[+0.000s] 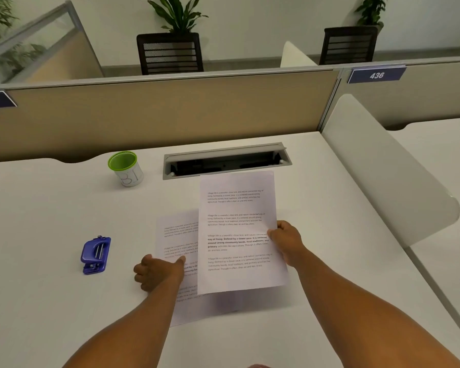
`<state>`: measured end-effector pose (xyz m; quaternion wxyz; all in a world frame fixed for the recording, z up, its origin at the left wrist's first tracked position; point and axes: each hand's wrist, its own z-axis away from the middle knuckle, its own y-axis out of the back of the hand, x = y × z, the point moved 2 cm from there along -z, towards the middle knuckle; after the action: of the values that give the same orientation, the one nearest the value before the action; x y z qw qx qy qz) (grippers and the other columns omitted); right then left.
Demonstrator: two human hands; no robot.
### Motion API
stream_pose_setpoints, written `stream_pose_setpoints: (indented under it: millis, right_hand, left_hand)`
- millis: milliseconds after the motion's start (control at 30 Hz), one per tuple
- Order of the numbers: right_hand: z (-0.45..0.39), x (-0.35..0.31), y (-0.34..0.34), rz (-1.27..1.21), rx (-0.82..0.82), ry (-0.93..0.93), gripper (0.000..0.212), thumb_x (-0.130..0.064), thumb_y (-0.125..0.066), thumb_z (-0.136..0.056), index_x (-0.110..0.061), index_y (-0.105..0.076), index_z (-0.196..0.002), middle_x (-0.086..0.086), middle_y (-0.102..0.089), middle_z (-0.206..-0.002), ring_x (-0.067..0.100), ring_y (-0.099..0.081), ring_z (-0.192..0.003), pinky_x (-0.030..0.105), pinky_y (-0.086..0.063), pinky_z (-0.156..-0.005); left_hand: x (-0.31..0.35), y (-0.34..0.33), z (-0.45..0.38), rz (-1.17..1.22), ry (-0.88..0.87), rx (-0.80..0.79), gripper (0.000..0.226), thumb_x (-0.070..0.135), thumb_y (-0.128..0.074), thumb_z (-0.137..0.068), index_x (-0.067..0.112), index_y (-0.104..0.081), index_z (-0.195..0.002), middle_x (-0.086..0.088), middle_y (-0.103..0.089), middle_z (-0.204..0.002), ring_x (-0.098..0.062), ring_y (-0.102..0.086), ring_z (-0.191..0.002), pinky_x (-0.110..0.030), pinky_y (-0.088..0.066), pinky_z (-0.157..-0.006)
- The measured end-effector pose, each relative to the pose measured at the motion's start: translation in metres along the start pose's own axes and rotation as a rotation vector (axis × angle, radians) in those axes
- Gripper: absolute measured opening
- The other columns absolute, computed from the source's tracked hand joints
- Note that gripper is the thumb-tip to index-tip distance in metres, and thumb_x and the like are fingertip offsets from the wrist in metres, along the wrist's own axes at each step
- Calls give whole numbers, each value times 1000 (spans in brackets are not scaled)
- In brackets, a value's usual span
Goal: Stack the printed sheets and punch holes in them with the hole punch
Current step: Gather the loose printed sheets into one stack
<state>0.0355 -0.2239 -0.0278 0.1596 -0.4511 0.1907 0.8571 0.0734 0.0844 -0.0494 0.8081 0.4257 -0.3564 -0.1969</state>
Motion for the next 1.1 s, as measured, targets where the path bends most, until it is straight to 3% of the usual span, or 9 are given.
stream_pose_setpoints:
  millis: [133,267,367,467,633,767,867,1000,1100]
  right_hand:
    - [3,-1,0,17,-4,4,20,-6,-53,-82,-18,-63,-95,2,-69,-98,24,-69,-86,36,-58,-71]
    - [4,-1,1,15,-15,3,20,-6,-54,-82,-18,-63,-96,2,-70,-99,24,-70,-86,36,-59,-70]
    - [2,0,3,16,-25,-11,21,-6,-54,-82,-18,-63,-97,4,-70,-101,27,-70,-89,45,-60,-81]
    - [3,-1,4,17,-38,-24,20,-6,-55,-83,-18,-63,-96,5,-70,-101,28,-70,-90,46,-59,-82]
    - [8,-8,1,26,-78,-31,21,-5,-54,-85,-17,-63,-99,6,-70,-102,27,-70,-88,39,-60,-73]
    - [11,-13,-2,16,-81,-11,21,-5,-54,-86,-17,-63,-101,5,-70,-102,25,-70,-87,34,-58,-67]
    - [10,-14,-3,2,-64,-10,23,-4,-51,-85,-16,-61,-103,5,-69,-103,27,-69,-90,39,-60,-75]
    - [9,-17,-2,-16,-51,-1,31,-3,-49,-84,-16,-60,-111,5,-70,-106,27,-69,-94,44,-59,-84]
    - [11,-21,-2,-16,-70,12,36,-1,-48,-84,-15,-62,-114,4,-70,-107,24,-69,-94,37,-58,-78]
  left_hand:
    - [5,2,0,75,22,-42,85,38,-89,-65,0,-42,-125,-24,-44,-127,-39,-49,-114,-50,-50,-87]
    - [4,0,-7,128,16,-141,69,32,-87,-68,3,-49,-117,-20,-63,-114,-40,-60,-105,-52,-53,-89]
    - [4,0,-9,173,-41,-244,43,34,-78,-78,9,-61,-109,-13,-70,-104,-35,-68,-89,-49,-57,-85]
    - [6,1,-7,220,-151,-276,28,36,-57,-96,14,-63,-111,-9,-71,-100,-28,-68,-81,-42,-60,-76]
    - [19,4,-9,415,-262,-362,22,27,-48,-101,17,-63,-113,-9,-71,-102,-28,-69,-87,-46,-59,-82]
    - [33,9,-3,504,-319,-488,24,31,-50,-101,21,-61,-120,-3,-71,-107,-23,-71,-89,-40,-58,-77]
    - [41,9,3,517,-330,-574,37,36,-52,-100,20,-56,-133,-5,-68,-122,-27,-67,-105,-48,-54,-92]
    - [48,9,11,580,-324,-687,30,39,-57,-97,25,-62,-123,-2,-72,-115,-25,-70,-101,-50,-54,-94]
    - [53,9,13,617,-344,-735,26,39,-58,-96,29,-64,-120,1,-73,-115,-22,-69,-105,-47,-53,-96]
